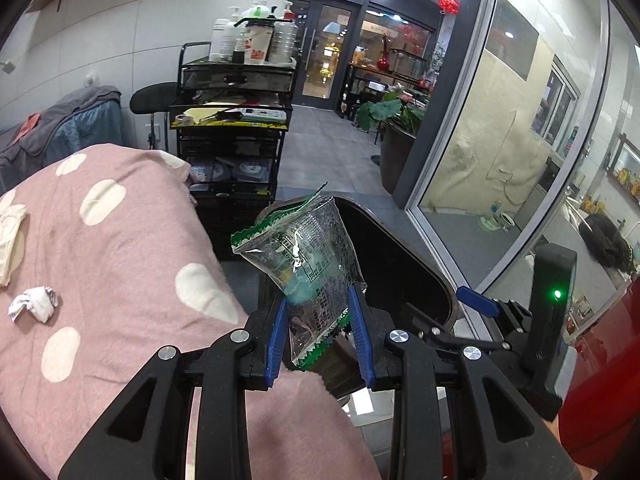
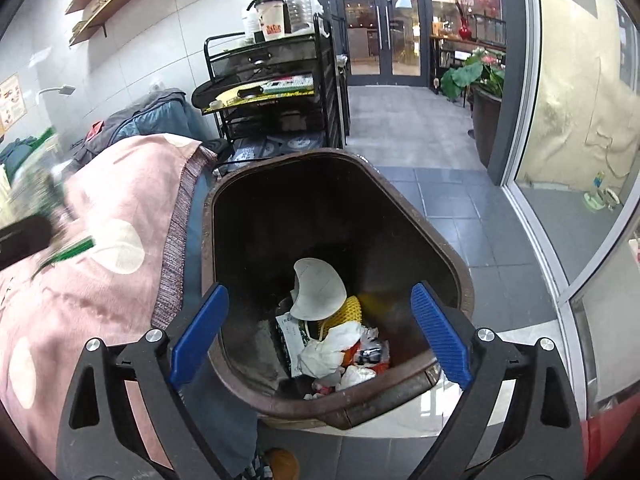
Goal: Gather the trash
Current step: 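Move the green-edged wrapper over the bin and open the left tool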
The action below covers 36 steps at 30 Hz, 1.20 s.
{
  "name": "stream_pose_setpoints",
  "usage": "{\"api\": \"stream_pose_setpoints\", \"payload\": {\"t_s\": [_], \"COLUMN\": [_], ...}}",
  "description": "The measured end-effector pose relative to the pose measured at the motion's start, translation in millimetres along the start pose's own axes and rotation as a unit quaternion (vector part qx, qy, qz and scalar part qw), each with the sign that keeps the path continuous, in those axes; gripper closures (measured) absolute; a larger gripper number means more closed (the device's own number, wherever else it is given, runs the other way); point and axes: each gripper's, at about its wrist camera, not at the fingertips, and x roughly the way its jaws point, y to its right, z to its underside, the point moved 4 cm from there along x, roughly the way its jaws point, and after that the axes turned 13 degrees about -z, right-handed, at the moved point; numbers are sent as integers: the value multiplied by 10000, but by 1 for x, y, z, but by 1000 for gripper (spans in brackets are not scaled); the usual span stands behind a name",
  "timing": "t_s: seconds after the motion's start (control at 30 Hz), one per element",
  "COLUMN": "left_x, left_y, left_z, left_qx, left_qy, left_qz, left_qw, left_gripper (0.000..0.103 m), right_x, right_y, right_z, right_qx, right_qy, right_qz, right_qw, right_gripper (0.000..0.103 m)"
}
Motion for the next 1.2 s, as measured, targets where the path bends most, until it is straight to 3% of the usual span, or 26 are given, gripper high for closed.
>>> {"api": "stream_pose_setpoints", "payload": {"t_s": [1.0,1.07,1.2], "left_x": [70,73,74], "left_y": [77,79,78], "left_z": [-19,-19,-19], "left_qx": [888,965,991], "left_qy": [-529,-574,-508], "left_qz": [153,147,90], "left_qw": [9945,9936,9937], "left_gripper": [73,70,27], "right_x": [-34,-34,-34], "right_y": [4,4,4], "right_z": [29,30,32], "right_qx": [82,100,114], "right_qy": [-14,-33,-72], "right_qz": [91,76,43], "right_qw": [9999,9999,9999], "right_gripper": [11,11,11]}}
